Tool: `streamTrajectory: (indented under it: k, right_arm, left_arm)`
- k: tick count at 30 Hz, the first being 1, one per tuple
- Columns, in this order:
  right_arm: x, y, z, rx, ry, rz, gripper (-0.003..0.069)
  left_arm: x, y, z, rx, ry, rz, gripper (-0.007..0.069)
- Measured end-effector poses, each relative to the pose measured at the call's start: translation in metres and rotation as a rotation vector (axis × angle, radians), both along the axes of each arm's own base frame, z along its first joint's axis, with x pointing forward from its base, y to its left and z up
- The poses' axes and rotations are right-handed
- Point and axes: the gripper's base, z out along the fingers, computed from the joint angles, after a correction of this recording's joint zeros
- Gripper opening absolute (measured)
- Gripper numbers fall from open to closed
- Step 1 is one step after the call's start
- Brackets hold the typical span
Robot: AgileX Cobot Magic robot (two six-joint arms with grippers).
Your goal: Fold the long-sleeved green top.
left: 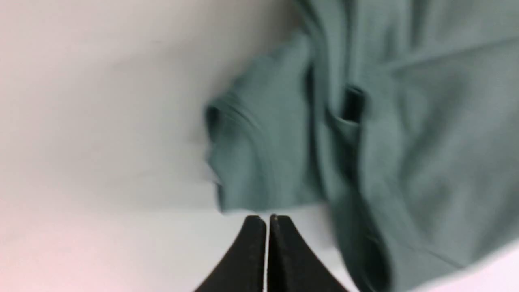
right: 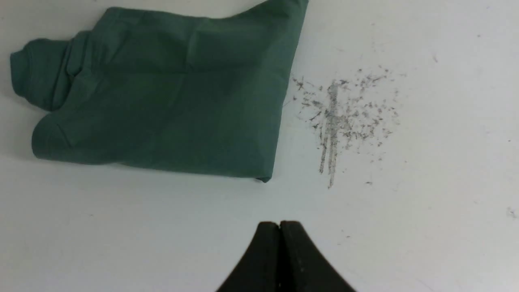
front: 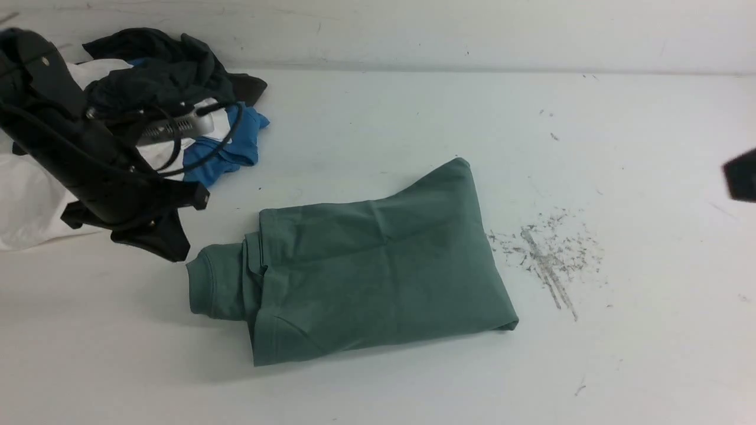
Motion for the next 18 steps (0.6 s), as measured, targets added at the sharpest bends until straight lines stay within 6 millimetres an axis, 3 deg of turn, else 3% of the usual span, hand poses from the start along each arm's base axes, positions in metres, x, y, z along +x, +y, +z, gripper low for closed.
streamTrajectory:
  k: [7, 11, 14, 18]
  right_arm:
    - [-0.065, -0.047, -0.016, 0.045, -0.124, -0.044, -0.0015]
    - [-0.105, -0.075, -0.049, 0.074, -0.210, -0.054, -0.0015]
    - [-0.115, -0.080, -0.082, 0.137, -0.348, -0.020, -0.0015]
    - [-0.104, -0.067, -0.124, 0.204, -0.530, 0.062, -0.0015]
  left_arm:
    - [-0.022, -0.029, 0.032, -0.037, -0.042, -0.117, -0.0001]
    - [-0.024, -0.034, 0.034, -0.040, -0.047, -0.131, -0.0001]
    - [-0.024, -0.035, 0.034, -0.051, -0.045, -0.129, -0.0001]
    - [-0.024, -0.036, 0.035, -0.063, -0.045, -0.127, -0.0001]
